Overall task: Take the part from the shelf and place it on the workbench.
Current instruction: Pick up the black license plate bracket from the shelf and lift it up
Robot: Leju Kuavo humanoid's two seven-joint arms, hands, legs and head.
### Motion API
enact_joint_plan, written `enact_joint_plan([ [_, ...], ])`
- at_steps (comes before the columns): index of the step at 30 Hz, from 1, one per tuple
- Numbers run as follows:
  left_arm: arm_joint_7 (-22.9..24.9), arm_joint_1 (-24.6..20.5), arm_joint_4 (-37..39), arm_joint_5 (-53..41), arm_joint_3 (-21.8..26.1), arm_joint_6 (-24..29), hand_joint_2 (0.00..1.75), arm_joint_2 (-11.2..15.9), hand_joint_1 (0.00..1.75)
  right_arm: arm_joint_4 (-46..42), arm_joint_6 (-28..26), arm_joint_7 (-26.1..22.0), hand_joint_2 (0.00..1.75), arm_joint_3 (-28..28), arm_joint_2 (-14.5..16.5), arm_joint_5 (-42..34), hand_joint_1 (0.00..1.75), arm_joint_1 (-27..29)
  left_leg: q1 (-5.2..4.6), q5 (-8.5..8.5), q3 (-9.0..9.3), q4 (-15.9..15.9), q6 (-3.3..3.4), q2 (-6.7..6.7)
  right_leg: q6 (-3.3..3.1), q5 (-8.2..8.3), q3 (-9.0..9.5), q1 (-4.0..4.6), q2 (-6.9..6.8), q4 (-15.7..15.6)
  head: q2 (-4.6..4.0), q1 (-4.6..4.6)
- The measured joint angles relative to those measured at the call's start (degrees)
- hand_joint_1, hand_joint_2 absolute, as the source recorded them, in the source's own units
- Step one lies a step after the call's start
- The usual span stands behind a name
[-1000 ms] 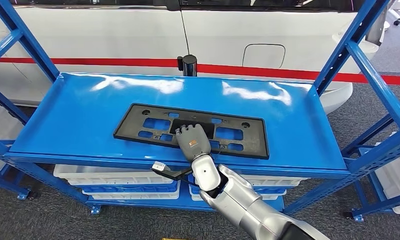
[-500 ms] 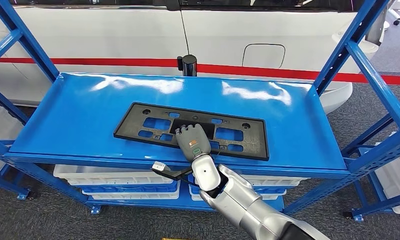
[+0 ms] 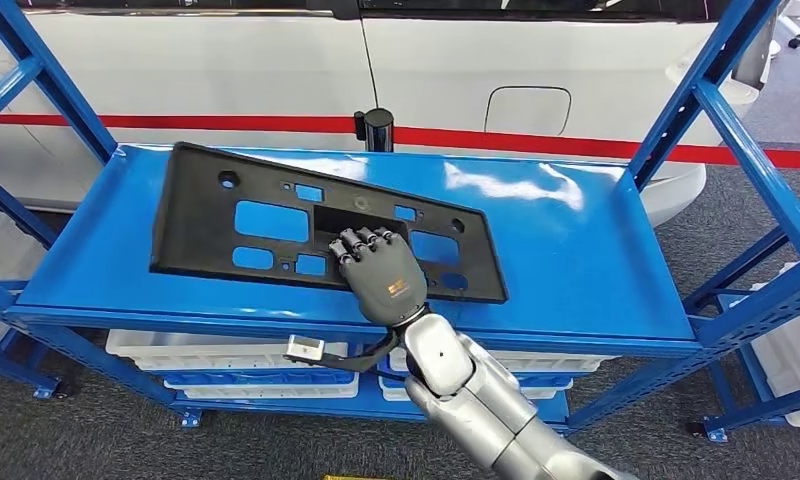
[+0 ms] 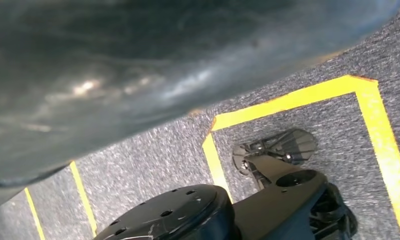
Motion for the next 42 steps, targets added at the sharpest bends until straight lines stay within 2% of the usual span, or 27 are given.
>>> enact_joint_plan([
  [3,-0.4,-0.1,0.0,-0.7,0.0,0.2,1.75,0.0,0.0,-11.0,-1.2,-13.4,1.75,-4.9,-1.2,-15.9,1.75,3.4,-0.01,0.0,-0.07,0.0,0.0,-0.11,0.0,0.0,-0.04,-0.01,-0.05,0.0,0.0,0.01],
  [7,-2.6,0.4,0.0,-0.6,0.0,1.5,1.75,-0.1,0.0,-29.2,1.5,-28.1,1.75,-8.0,-5.7,-43.3,1.75,7.5,-0.08,0.0,-0.15,0.0,0.02,-0.19,0.01,0.0,-0.06,-0.08,-0.12,0.0,0.0,0.02],
  [9,-3.0,0.6,0.0,-0.5,0.1,1.9,1.75,-0.1,0.0,-36.4,3.4,-30.0,1.75,-8.5,-7.6,-50.8,1.75,8.9,-0.1,-0.01,-0.14,0.0,0.03,-0.15,0.02,0.01,-0.08,-0.11,-0.06,0.0,0.0,0.01],
  [12,-3.1,0.7,0.0,-0.5,0.1,2.2,1.75,-0.2,0.0,-42.2,5.0,-31.1,1.75,-9.2,-9.3,-51.2,1.75,10.3,-0.09,-0.02,-0.14,0.0,0.03,-0.14,0.02,0.01,-0.11,-0.1,-0.04,0.0,0.0,0.0],
  [18,-3.3,0.5,0.0,-0.5,0.2,2.7,1.75,-0.5,0.0,-46.3,5.4,-33.0,1.75,-9.3,-10.7,-51.2,1.75,11.5,-0.02,0.02,-0.11,0.0,0.02,-0.14,0.02,0.02,-0.08,-0.01,-0.06,0.0,0.0,-0.01],
  [33,-3.5,0.5,0.0,-0.6,0.4,2.9,1.75,-0.7,0.0,-48.2,5.8,-33.0,1.75,-9.3,-11.7,-51.6,1.75,12.0,-0.03,0.06,-0.13,0.0,0.04,-0.14,0.02,0.02,-0.08,-0.03,-0.06,0.0,0.0,0.0],
  [38,-4.4,0.5,0.0,-0.6,0.7,3.8,1.75,-0.7,0.0,-48.4,7.9,-32.9,1.75,-9.2,-12.0,-53.4,1.75,12.1,-0.03,0.06,-0.12,0.0,0.04,-0.15,0.02,0.02,-0.07,-0.02,-0.06,0.0,0.0,-0.01],
  [42,-4.2,0.4,0.0,-0.1,1.6,4.0,1.75,-0.8,0.0,-48.3,11.8,-32.1,1.75,-8.9,-12.2,-57.2,1.75,12.3,-0.02,0.06,-0.13,0.0,0.03,-0.14,0.02,0.02,-0.07,-0.02,-0.06,0.0,0.0,-0.01],
])
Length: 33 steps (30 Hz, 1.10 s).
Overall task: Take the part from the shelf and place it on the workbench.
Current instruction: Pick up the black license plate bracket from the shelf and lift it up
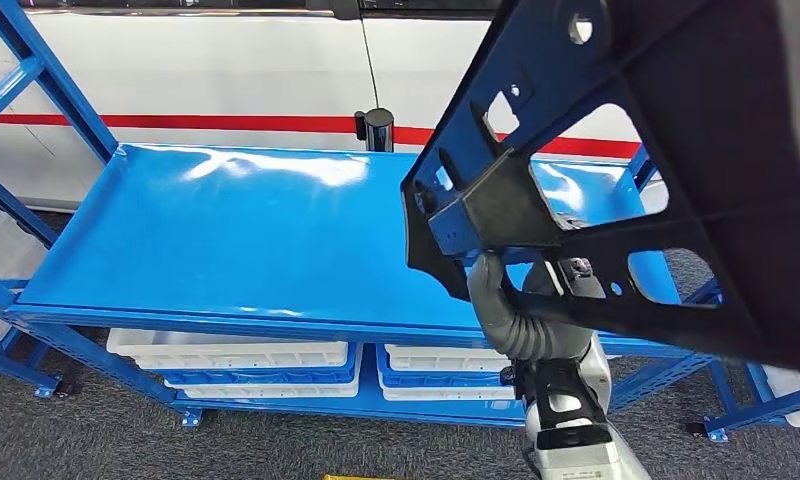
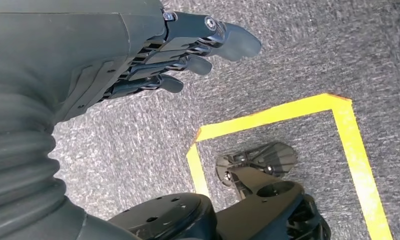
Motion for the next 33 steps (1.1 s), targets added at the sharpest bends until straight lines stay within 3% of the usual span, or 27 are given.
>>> enact_joint_plan([
  [11,-0.4,0.1,0.0,0.6,2.1,0.3,1.75,0.0,0.0,4.0,11.6,3.5,1.75,0.8,-1.3,-12.9,1.75,0.2,0.0,0.0,-0.03,0.0,0.0,-0.05,0.0,0.0,-0.01,-0.01,-0.03,0.0,0.0,0.01],
  [19,-0.4,0.1,0.0,0.6,2.7,0.1,1.75,0.0,0.0,6.4,12.9,4.6,1.75,0.6,-2.0,-13.9,1.75,0.2,0.0,0.0,-0.03,0.0,0.0,-0.04,0.0,0.0,-0.01,0.0,-0.03,0.0,0.0,0.01],
  [25,-0.4,0.1,0.0,0.6,2.7,0.1,1.75,0.0,0.0,7.1,12.9,4.6,1.75,0.6,-2.2,-13.9,1.75,0.1,-0.06,0.42,-0.03,-0.1,0.71,0.01,0.77,0.35,-0.17,-0.33,0.02,-0.1,0.0,-0.02],
  [27,-0.3,0.0,0.0,0.6,2.8,0.1,1.75,0.0,0.0,7.2,12.9,4.7,1.75,0.5,-2.2,-14.1,1.75,0.1,0.36,1.3,0.24,-0.9,1.29,0.31,0.72,-0.91,-1.26,-0.13,-0.3,1.8,0.0,0.11],
  [30,-0.3,0.1,0.0,0.6,2.8,0.1,1.75,0.0,0.0,7.3,12.9,4.7,1.75,0.4,-2.3,-14.3,1.75,0.1,0.64,2.18,-0.34,-1.3,1.64,0.72,0.29,-5.36,-6.29,-0.15,-0.74,12.1,0.0,0.48],
  [31,-0.3,0.1,0.0,0.6,2.8,0.1,1.75,0.0,0.0,7.4,12.8,4.8,1.75,0.3,-2.4,-14.4,1.75,0.2,0.68,2.34,-0.62,-1.3,1.5,0.79,0.48,-6.17,-7.8,-0.29,-0.79,15.2,0.0,0.49],
  [32,-0.3,0.1,0.0,0.6,2.8,0.0,1.75,0.0,0.0,7.5,12.8,4.8,1.75,0.3,-2.4,-14.4,1.75,0.2,0.77,2.51,-0.85,-1.2,1.31,0.86,0.92,-6.11,-8.4,-0.5,-0.85,16.3,0.0,0.5],
  [33,-0.3,0.1,0.0,0.6,2.8,0.0,1.75,0.0,0.0,7.6,12.8,4.8,1.75,0.3,-2.5,-14.4,1.75,0.3,0.91,2.68,-1.02,-1.2,1.07,0.9,1.57,-5.14,-7.74,-0.76,-0.95,14.8,0.0,0.51],
])
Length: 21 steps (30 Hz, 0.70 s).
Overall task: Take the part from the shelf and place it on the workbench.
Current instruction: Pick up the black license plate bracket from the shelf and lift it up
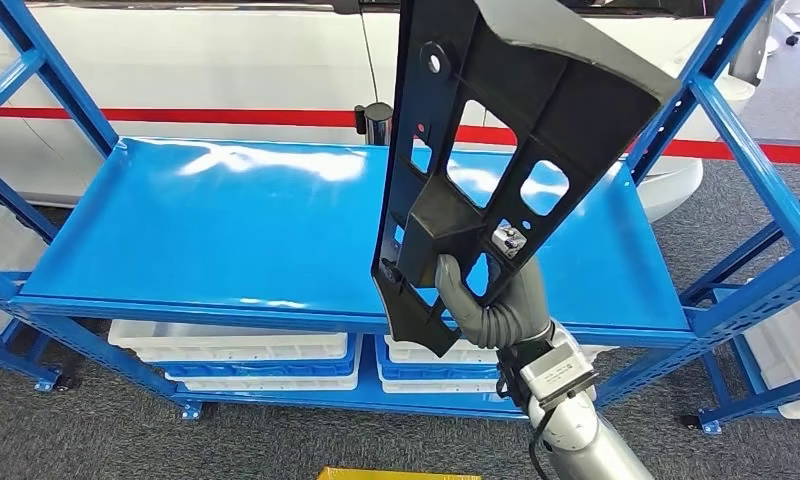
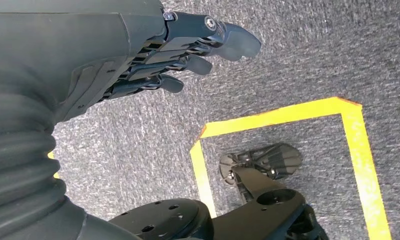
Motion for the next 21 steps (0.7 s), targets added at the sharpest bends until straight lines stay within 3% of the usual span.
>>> enact_joint_plan([
  [2,0.0,0.0,0.0,0.0,0.0,0.0,1.75,0.0,0.0,0.1,0.0,0.0,1.75,0.0,-0.1,0.0,1.75,0.0,0.24,0.33,-0.29,0.1,-0.67,-0.02,1.44,3.04,3.83,-0.65,-0.39,-7.9,0.0,0.06],
  [3,0.0,0.0,0.0,0.0,0.0,0.0,1.75,0.1,0.0,0.1,0.0,0.0,1.75,0.0,0.0,0.0,1.75,0.0,0.23,0.44,-0.5,0.3,-1.1,-0.06,1.65,4.3,5.66,-0.82,-0.42,-11.5,0.0,0.11],
  [5,0.0,0.0,0.0,0.0,0.1,0.0,1.75,0.2,0.0,0.2,0.0,0.1,1.75,0.0,0.0,0.0,1.75,0.0,0.05,0.86,-0.96,0.4,-2.11,-0.16,0.87,5.48,7.0,-0.77,-0.28,-14.6,0.0,0.04],
  [8,0.0,0.1,0.0,0.0,0.1,0.0,1.75,0.3,0.0,0.2,0.0,0.1,1.75,0.0,0.0,0.0,1.75,0.0,0.45,1.18,-1.66,0.5,-3.39,-0.24,-1.13,6.59,6.08,-0.46,-0.1,-14.4,0.0,-0.17],
  [9,0.0,0.1,0.0,0.0,0.1,0.0,1.75,0.3,0.0,0.2,0.0,0.1,1.75,0.0,0.0,0.0,1.75,0.0,0.6,-0.06,-2.29,1.7,-3.61,-0.24,-1.78,7.0,5.64,-0.47,-0.15,-14.5,0.0,-0.24],
  [11,0.0,0.1,0.0,0.0,0.1,0.0,1.75,0.2,0.0,0.2,0.0,0.1,1.75,0.0,0.1,0.1,1.75,-0.1,0.7,-4.83,-4.56,7.6,-3.78,-0.25,-2.83,7.89,4.58,-0.31,-0.25,-14.5,0.0,-0.47],
  [13,0.0,0.0,0.0,0.0,0.2,0.0,1.75,0.2,0.0,0.2,0.0,0.1,1.75,0.0,0.1,0.1,1.75,-0.1,0.7,-9.43,-7.02,15.4,-3.84,-0.27,-3.31,8.82,3.32,0.15,-0.29,-14.5,0.0,-0.57],
  [14,0.0,0.0,0.0,0.0,0.2,0.0,1.75,0.2,0.0,0.2,0.0,0.1,1.75,0.0,0.1,0.1,1.75,-0.1,0.69,-10.45,-7.32,17.6,-3.79,-0.27,-3.38,9.33,2.65,0.38,-0.3,-14.5,0.0,-0.57],
  [15,0.0,0.0,0.0,0.0,0.2,0.0,1.75,0.2,0.0,0.3,0.0,0.1,1.75,0.0,0.1,0.1,1.75,-0.1,0.69,-10.43,-6.5,17.6,-3.66,-0.27,-3.36,9.83,2.01,0.55,-0.29,-14.5,0.0,-0.57],
  [16,0.0,0.0,0.0,0.0,0.2,0.0,1.75,0.2,0.0,0.3,0.0,0.1,1.75,0.0,0.1,0.1,1.75,-0.1,0.69,-9.47,-4.26,15.0,-3.44,-0.27,-3.27,10.35,1.41,0.67,-0.26,-14.5,0.0,-0.57],
  [18,0.0,-0.2,0.0,0.0,0.2,0.0,1.75,0.2,0.0,0.3,0.0,0.1,1.75,0.0,0.1,0.1,1.75,-0.1,0.53,-7.2,1.67,6.5,-2.95,-0.32,-2.78,11.36,0.56,0.9,-0.22,-14.4,0.0,-0.54],
  [19,0.0,-0.3,0.0,0.0,0.2,0.0,1.75,0.2,0.0,0.3,0.0,0.1,1.75,0.0,0.1,0.1,1.75,-0.2,0.33,-6.45,3.58,3.2,-2.66,-0.4,-2.46,11.83,0.32,0.94,-0.23,-14.5,0.0,-0.4],
  [21,0.0,-0.5,0.0,0.0,0.2,0.0,1.75,0.1,0.0,0.3,0.0,0.1,1.75,0.0,0.2,0.0,1.75,-0.3,-0.47,-5.8,3.97,1.4,-1.91,-0.53,-1.58,12.72,0.18,0.77,-0.28,-14.8,0.0,-0.11],
])
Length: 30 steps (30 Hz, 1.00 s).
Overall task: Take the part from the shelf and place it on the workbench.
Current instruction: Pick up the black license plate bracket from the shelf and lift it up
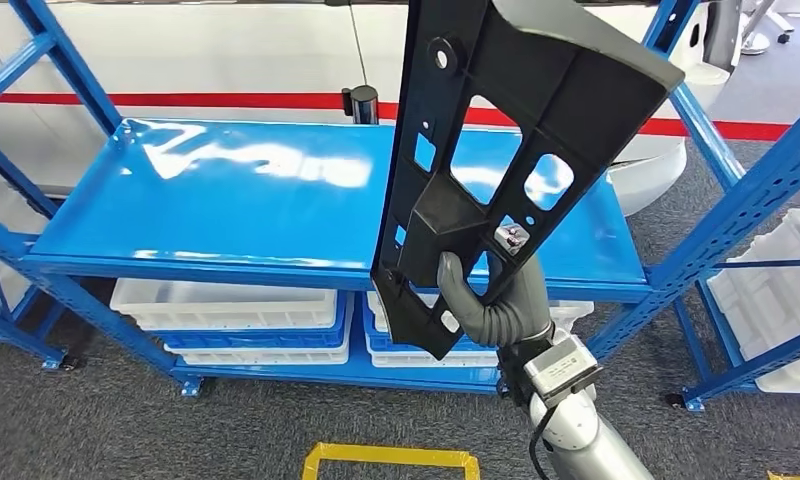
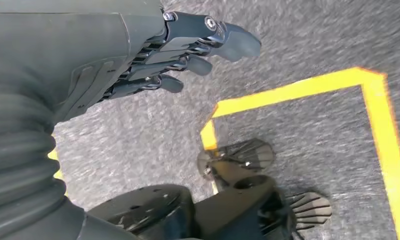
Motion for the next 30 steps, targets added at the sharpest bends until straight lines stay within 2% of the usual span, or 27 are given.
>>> enact_joint_plan([
  [2,0.0,0.1,0.0,0.0,0.0,0.0,1.75,0.0,0.0,0.0,0.0,0.0,1.75,-0.1,0.0,-0.4,1.75,0.0,-0.39,1.44,-0.72,-0.3,1.05,0.12,0.72,0.64,-0.4,-0.38,0.03,-0.4,0.0,0.06],
  [3,0.0,0.1,0.0,0.0,0.1,0.0,1.75,0.0,0.0,0.0,0.0,0.1,1.75,-0.2,0.0,-0.7,1.75,0.0,-0.38,2.33,-1.27,-0.5,1.56,0.26,0.69,-0.16,-1.08,-0.47,0.05,0.2,0.0,0.08],
  [4,0.0,0.1,0.0,0.0,0.1,0.0,1.75,0.1,0.0,0.1,0.0,0.1,1.75,-0.4,-0.1,-1.0,1.75,0.0,-0.26,3.31,-2.06,-0.7,2.06,0.41,0.37,-2.09,-2.16,-0.46,0.07,2.0,0.0,0.14],
  [6,0.0,0.0,0.0,0.0,0.2,0.0,1.75,0.2,0.0,0.2,-0.3,0.2,1.75,-0.9,-0.1,-1.5,1.75,0.1,-0.21,4.97,-3.89,-0.7,2.66,0.57,-0.58,-7.64,-4.45,-0.52,0.04,8.6,0.0,0.35],
  [7,0.0,0.1,0.0,0.0,0.2,0.0,1.75,0.2,0.0,0.3,-0.7,0.2,1.75,-1.2,-0.1,-1.6,1.75,0.1,-0.24,5.74,-4.91,-0.6,2.77,0.62,-0.67,-9.72,-5.14,-0.53,0.04,12.4,0.0,0.41],
  [8,0.0,0.1,0.0,-0.1,0.2,0.0,1.75,0.2,0.0,0.4,-1.3,0.2,1.75,-1.5,0.0,-1.5,1.75,0.1,-0.27,6.49,-5.9,-0.6,2.71,0.64,-0.43,-10.69,-5.13,-0.53,0.04,15.1,0.0,0.41],
  [9,0.0,0.1,0.0,-0.1,0.3,0.0,1.75,0.2,0.0,0.6,-2.0,0.2,1.75,-1.8,0.1,-1.2,1.75,0.1,-0.3,7.25,-6.93,-0.6,2.63,0.66,0.04,-10.7,-4.23,-0.52,0.04,16.3,0.0,0.41],
  [10,0.0,0.1,0.0,-0.2,0.4,0.0,1.75,0.1,0.0,0.7,-2.8,0.2,1.75,-2.0,0.3,-0.9,1.75,0.0,-0.3,7.99,-7.9,-0.6,2.5,0.67,0.54,-10.05,-2.36,-0.5,0.04,15.3,0.0,0.42],
  [11,0.0,0.0,0.0,-0.3,0.4,0.0,1.75,0.1,0.0,0.7,-3.4,0.2,1.75,-2.3,0.5,-0.7,1.75,0.0,-0.29,8.73,-8.76,-0.5,2.31,0.66,0.85,-9.45,0.64,-0.45,-0.01,12.5,0.0,0.42],
  [12,0.1,0.0,0.0,-0.4,0.5,0.0,1.75,0.0,0.0,0.8,-3.9,0.2,1.75,-2.5,0.9,-0.6,1.75,-0.1,-0.36,9.39,-9.5,-0.5,2.07,0.64,0.87,-9.47,4.48,-0.3,-0.1,8.3,0.0,0.44],
  [13,0.2,0.0,0.0,-0.4,0.5,0.0,1.75,0.0,0.0,0.8,-4.1,0.2,1.75,-2.7,1.2,-0.5,1.75,-0.1,-0.42,10.02,-9.99,-0.4,1.78,0.64,0.74,-9.9,7.73,-0.14,-0.19,4.3,0.0,0.33],
  [14,0.2,0.0,0.0,-0.5,0.5,0.0,1.75,-0.1,0.0,0.8,-4.3,0.3,1.75,-2.7,1.5,-0.5,1.75,-0.2,-0.48,10.64,-10.25,-0.4,1.46,0.67,0.55,-10.43,9.9,0.02,-0.27,1.3,-0.01,0.27],
  [15,0.3,0.0,0.0,-0.5,0.5,0.0,1.75,-0.1,0.0,0.8,-4.3,0.3,1.75,-2.8,1.6,-0.6,1.75,-0.2,-0.49,11.22,-10.35,-0.5,1.11,0.71,0.34,-10.81,10.83,0.22,-0.29,-0.3,-0.01,0.2],
  [17,0.4,0.1,0.0,-0.6,0.5,0.0,1.75,-0.1,0.0,0.8,-4.3,0.4,1.75,-2.8,1.8,-0.7,1.75,-0.2,-0.24,11.98,-10.44,-0.8,0.37,0.7,-0.19,-10.07,10.07,0.08,-0.33,-0.7,-0.01,0.07],
  [18,0.4,0.1,0.0,-0.6,0.5,0.0,1.75,-0.1,0.0,0.8,-4.3,0.5,1.75,-2.8,1.9,-0.7,1.75,-0.3,-0.07,11.18,-10.72,-0.3,0.04,0.63,-0.67,-9.52,9.69,-0.09,-0.39,-0.8,0.0,0.02],
  [19,0.5,0.2,0.0,-0.6,0.5,0.0,1.75,-0.1,0.0,0.8,-4.3,0.5,1.75,-2.8,2.1,-0.7,1.75,-0.3,0.06,9.28,-11.21,1.1,-0.24,0.54,-1.15,-8.85,9.24,-0.33,-0.47,-0.9,0.0,-0.09],
  [21,0.5,0.3,0.0,-0.6,0.5,0.0,1.75,-0.1,0.0,0.9,-4.3,0.5,1.75,-2.8,2.4,-0.8,1.75,-0.3,0.3,3.12,-12.86,7.4,-0.72,0.38,-1.73,-7.41,8.08,-0.46,-0.55,-0.9,0.0,-0.3],
  [22,0.5,0.3,0.0,-0.6,0.5,0.0,1.75,-0.1,0.0,0.9,-4.3,0.5,1.75,-2.8,2.5,-0.8,1.75,-0.3,0.44,0.66,-13.59,11.3,-0.96,0.34,-1.77,-6.66,7.34,-0.43,-0.55,-0.9,0.0,-0.39],
  [23,0.5,0.3,0.0,-0.6,0.5,0.0,1.75,-0.1,0.0,0.9,-4.3,0.5,1.75,-2.8,2.5,-0.8,1.75,-0.3,0.63,-0.55,-13.86,14.5,-1.19,0.3,-1.67,-5.93,6.5,-0.41,-0.56,-0.8,0.0,-0.42],
  [24,0.5,0.3,0.0,-0.6,0.5,0.0,1.75,-0.1,0.0,1.0,-4.3,0.5,1.75,-2.8,2.5,-0.8,1.75,-0.2,0.85,-0.39,-13.33,16.0,-1.41,0.29,-1.49,-5.23,5.56,-0.41,-0.56,-0.8,0.0,-0.45],
  [25,0.5,0.2,0.0,-0.6,0.5,0.0,1.75,-0.1,0.0,1.0,-4.3,0.5,1.75,-2.8,2.6,-0.9,1.75,-0.2,1.15,0.72,-11.71,15.4,-1.62,0.3,-1.23,-4.6,4.68,-0.47,-0.55,-0.7,0.0,-0.44],
  [26,0.5,0.2,0.0,-0.6,0.5,0.0,1.75,-0.1,0.0,1.0,-4.3,0.5,1.75,-2.8,2.6,-0.9,1.75,-0.2,1.53,1.92,-8.94,12.7,-1.9,0.29,-0.91,-4.03,3.9,-0.54,-0.54,-0.6,0.0,-0.45],
  [27,0.5,0.1,0.0,-0.6,0.5,0.0,1.75,-0.2,0.0,1.0,-4.3,0.5,1.75,-2.8,2.6,-0.8,1.75,-0.2,1.85,2.15,-5.76,8.9,-2.31,0.2,-0.52,-3.55,3.17,-0.56,-0.52,-0.4,0.0,-0.49],
  [28,0.5,0.0,0.0,-0.6,0.6,0.0,1.75,-0.3,0.0,1.0,-4.3,0.6,1.75,-2.8,2.6,-0.8,1.75,-0.3,1.94,1.97,-3.03,5.2,-2.42,-0.09,-0.06,-3.11,2.6,-0.53,-0.51,-0.2,0.0,-0.43],
  [29,0.5,-0.1,0.0,-0.6,0.6,0.0,1.75,-0.4,0.0,1.1,-4.3,0.6,1.75,-2.8,2.7,-0.8,1.75,-0.3,1.89,1.43,-1.33,2.5,-2.38,-0.32,0.39,-2.67,2.22,-0.48,-0.51,0.0,0.0,-0.32],
  [30,0.5,-0.2,0.0,-0.6,0.6,0.0,1.75,-0.5,0.0,1.1,-4.3,0.6,1.75,-2.8,2.7,-0.8,1.75,-0.3,1.56,0.91,-0.82,1.2,-2.05,-0.55,0.84,-2.21,1.95,-0.47,-0.52,0.1,0.0,-0.25],
])
